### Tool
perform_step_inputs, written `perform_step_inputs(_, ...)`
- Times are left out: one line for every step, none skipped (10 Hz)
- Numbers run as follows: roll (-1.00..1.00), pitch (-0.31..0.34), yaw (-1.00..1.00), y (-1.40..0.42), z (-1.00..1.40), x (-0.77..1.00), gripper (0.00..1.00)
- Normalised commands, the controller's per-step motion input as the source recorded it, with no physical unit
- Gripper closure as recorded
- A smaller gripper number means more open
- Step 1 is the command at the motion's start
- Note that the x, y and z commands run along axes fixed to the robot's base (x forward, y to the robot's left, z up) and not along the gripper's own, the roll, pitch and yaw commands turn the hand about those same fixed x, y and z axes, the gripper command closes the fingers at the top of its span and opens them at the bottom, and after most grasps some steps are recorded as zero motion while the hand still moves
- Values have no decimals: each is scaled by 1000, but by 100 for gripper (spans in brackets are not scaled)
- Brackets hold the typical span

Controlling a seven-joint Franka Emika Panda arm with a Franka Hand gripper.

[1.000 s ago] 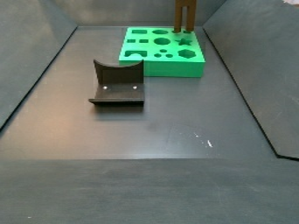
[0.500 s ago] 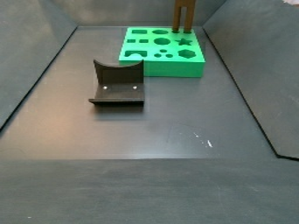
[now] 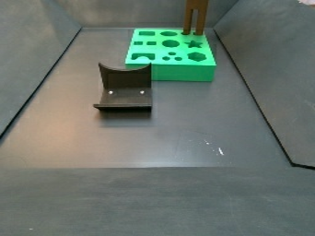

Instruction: Insert the square-circle object.

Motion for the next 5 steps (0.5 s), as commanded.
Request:
perform_step_inputs(71,0,286,0,-637,326,100)
perform_step_inputs(130,0,109,0,-743,237,100)
perform_step_inputs(191,0,0,0,-726,0,100)
perform_step_inputs(67,-17,0,74,-554,-229,100)
perform_step_inputs(39,0,0,180,-357,-246,100)
